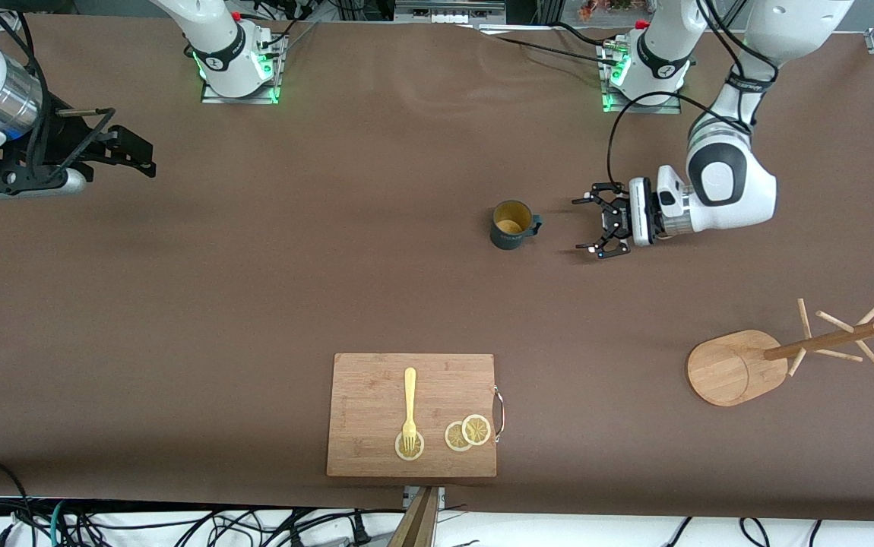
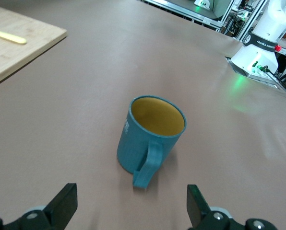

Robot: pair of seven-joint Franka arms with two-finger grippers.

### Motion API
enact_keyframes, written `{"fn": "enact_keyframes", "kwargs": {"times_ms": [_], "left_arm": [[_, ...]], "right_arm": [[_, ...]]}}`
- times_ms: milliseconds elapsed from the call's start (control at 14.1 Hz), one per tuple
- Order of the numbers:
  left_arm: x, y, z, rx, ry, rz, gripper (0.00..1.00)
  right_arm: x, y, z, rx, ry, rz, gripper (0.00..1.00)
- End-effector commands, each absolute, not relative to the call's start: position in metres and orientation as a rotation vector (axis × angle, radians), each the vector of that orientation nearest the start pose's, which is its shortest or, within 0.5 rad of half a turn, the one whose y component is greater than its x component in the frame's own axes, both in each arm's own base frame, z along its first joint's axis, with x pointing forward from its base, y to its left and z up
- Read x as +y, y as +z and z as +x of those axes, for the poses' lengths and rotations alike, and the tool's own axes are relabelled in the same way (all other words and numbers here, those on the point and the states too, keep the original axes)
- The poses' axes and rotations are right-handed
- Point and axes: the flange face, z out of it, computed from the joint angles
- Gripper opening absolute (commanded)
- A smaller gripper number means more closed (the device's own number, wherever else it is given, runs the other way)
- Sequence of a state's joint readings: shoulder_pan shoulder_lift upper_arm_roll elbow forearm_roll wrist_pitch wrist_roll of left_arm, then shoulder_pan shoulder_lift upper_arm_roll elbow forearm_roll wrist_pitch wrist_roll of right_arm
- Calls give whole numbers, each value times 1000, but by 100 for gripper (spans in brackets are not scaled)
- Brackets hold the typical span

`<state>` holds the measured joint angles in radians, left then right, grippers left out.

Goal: Pass cup and hang on rack
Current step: 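Close the left gripper on the mug handle while the right gripper withdraws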

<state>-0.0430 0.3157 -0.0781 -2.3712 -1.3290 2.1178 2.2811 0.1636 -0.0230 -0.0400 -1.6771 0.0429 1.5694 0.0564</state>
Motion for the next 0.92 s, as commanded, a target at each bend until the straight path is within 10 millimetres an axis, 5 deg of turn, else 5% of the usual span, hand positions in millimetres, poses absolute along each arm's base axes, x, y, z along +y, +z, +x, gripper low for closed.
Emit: {"fn": "enact_keyframes", "kwargs": {"times_ms": [0,212,848], "left_arm": [[-115,149,446,-1426,803,1691,100],[-127,124,432,-1471,800,1641,100],[-157,107,423,-1492,903,1600,100]], "right_arm": [[66,598,540,-121,101,-3116,100],[65,604,547,-150,77,-3113,100],[81,598,553,-207,79,-3183,100]]}}
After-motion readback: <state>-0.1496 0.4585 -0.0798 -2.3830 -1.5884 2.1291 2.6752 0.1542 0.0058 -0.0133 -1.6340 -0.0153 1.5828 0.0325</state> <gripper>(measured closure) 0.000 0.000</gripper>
